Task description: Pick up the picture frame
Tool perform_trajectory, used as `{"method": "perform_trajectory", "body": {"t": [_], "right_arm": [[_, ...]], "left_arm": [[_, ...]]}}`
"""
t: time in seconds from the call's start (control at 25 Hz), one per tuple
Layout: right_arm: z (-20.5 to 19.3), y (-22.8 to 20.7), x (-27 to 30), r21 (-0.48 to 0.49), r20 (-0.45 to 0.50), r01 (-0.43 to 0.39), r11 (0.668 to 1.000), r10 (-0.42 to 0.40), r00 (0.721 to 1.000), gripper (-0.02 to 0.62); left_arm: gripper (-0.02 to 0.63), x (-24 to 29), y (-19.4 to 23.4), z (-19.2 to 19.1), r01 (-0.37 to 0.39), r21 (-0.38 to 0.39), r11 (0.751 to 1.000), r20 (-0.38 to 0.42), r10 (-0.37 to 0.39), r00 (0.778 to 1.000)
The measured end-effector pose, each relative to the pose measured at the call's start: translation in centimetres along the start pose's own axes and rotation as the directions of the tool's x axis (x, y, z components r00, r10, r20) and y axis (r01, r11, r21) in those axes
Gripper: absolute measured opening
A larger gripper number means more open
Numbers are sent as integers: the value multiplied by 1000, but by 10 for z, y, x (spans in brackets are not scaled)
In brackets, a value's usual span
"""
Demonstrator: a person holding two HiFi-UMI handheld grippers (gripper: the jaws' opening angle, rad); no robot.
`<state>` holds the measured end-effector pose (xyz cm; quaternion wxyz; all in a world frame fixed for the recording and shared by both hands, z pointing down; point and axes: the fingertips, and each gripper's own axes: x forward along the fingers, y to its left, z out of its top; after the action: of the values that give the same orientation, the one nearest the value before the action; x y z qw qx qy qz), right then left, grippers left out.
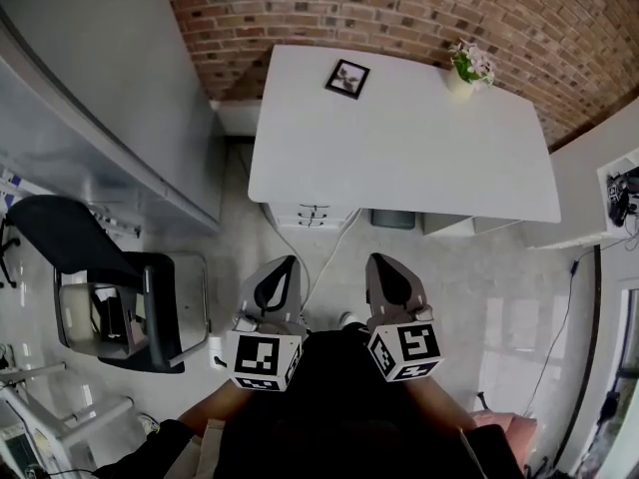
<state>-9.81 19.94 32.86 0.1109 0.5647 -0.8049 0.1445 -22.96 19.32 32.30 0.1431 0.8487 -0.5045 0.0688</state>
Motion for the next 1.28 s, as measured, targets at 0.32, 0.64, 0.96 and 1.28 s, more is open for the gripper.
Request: {"method": "perform_trajectory", "body": {"t": [0.32,0.64,0.96,1.28], "right_arm": [[-1,-7,-6,2,-6,15,1000,-15,1000,2],[-2,-30,16,5,-20,-78,997,79,997,2],[10,-85,44,13,-23,-142,990,142,990,2],[13,-138,58,42,-11,-133,990,134,991,2]], "left_arm": [[0,9,-12,4,31,2,1000,2,-31,1000],[0,27,-18,6,-56,6,998,-18,56,998],[0,78,-42,12,-115,20,993,-45,116,992],[0,123,-71,14,-98,54,994,-76,102,992]]}}
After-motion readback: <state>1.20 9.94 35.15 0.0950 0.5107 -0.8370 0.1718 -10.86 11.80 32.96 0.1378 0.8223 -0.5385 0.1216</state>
